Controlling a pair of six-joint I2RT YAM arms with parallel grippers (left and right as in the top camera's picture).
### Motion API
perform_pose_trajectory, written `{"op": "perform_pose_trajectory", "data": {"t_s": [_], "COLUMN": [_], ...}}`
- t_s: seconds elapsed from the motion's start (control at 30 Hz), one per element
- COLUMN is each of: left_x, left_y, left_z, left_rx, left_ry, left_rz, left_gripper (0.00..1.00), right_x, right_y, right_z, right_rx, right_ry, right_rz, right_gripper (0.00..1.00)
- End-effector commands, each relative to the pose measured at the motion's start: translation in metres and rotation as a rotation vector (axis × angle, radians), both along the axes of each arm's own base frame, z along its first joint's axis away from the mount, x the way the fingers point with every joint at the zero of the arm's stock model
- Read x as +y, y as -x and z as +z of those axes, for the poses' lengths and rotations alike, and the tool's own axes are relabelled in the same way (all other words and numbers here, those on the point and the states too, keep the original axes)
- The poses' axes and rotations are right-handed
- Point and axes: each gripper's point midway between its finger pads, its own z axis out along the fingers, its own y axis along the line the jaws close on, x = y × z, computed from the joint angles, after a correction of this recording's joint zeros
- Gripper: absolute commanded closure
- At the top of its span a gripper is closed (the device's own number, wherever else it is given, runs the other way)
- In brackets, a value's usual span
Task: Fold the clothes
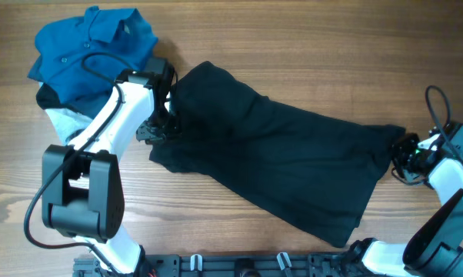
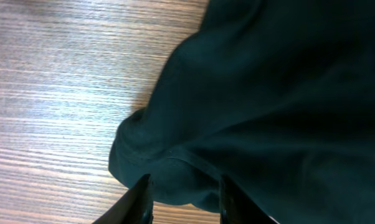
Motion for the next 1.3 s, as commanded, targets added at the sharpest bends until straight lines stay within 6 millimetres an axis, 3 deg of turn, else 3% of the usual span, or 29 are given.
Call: {"op": "perform_pose_trajectory", "data": {"t_s": [0.0, 0.17, 0.27, 0.37, 0.43, 0.47, 0.5, 0.53, 0.63, 0.73, 0.83, 0.93, 1.0, 1.03, 1.1, 1.13, 1.27], "left_x": [-0.002, 0.013, 0.036, 0.041, 0.036, 0.019, 0.01, -0.007, -0.034, -0.047, -0.048, -0.05, -0.05, -0.05, -0.05, -0.05, -0.05], "left_y": [0.003, 0.017, 0.014, 0.008, 0.009, 0.01, 0.009, 0.007, 0.0, -0.018, -0.031, -0.042, -0.046, -0.047, -0.048, -0.048, -0.049], "left_z": [0.011, 0.0, -0.011, -0.023, -0.032, -0.034, -0.033, -0.03, -0.016, 0.005, 0.021, 0.038, 0.045, 0.048, 0.052, 0.053, 0.055], "left_rx": [-0.004, 0.041, 0.009, -0.029, -0.032, -0.024, -0.024, -0.028, -0.045, -0.108, -0.163, -0.222, -0.248, -0.259, -0.272, -0.277, -0.287], "left_ry": [0.028, -0.03, -0.123, -0.111, -0.07, 0.025, 0.08, 0.18, 0.34, 0.413, 0.419, 0.425, 0.428, 0.43, 0.43, 0.427, 0.425], "left_rz": [-0.014, 0.018, 0.078, 0.103, 0.109, 0.091, 0.07, 0.047, -0.005, -0.035, -0.047, -0.058, -0.063, -0.066, -0.068, -0.069, -0.07], "left_gripper": [0.58, 0.47, 0.46, 0.45, 0.52, 0.73, 0.85, 0.95, 0.96, 0.96, 0.96, 0.96, 0.96, 0.96, 0.96, 0.96, 0.96], "right_x": [-0.012, 0.001, 0.017, 0.032, 0.041, 0.048, 0.052, 0.059, 0.071, 0.088, 0.103, 0.113, 0.114, 0.117, 0.121, 0.122, 0.123], "right_y": [-0.006, 0.011, 0.032, 0.049, 0.06, 0.069, 0.074, 0.086, 0.103, 0.119, 0.122, 0.114, 0.115, 0.114, 0.113, 0.114, 0.116], "right_z": [0.027, 0.049, 0.052, 0.046, 0.04, 0.033, 0.028, 0.016, -0.006, -0.03, -0.038, -0.034, -0.033, -0.032, -0.029, -0.028, -0.027], "right_rx": [0.001, 0.055, 0.115, 0.18, 0.221, 0.251, 0.268, 0.304, 0.348, 0.36, 0.316, 0.238, 0.234, 0.222, 0.206, 0.212, 0.22], "right_ry": [0.016, -0.025, -0.056, -0.106, -0.143, -0.169, -0.182, -0.201, -0.233, -0.285, -0.321, -0.353, -0.355, -0.362, -0.38, -0.387, -0.394], "right_rz": [0.016, 0.042, 0.086, 0.119, 0.12, 0.12, 0.12, 0.116, 0.085, 0.048, 0.104, 0.186, 0.197, 0.215, 0.24, 0.239, 0.237], "right_gripper": [0.35, 0.32, 0.3, 0.28, 0.27, 0.27, 0.27, 0.28, 0.28, 0.33, 0.36, 0.5, 0.71, 0.72, 0.46, 0.38, 0.35]}}
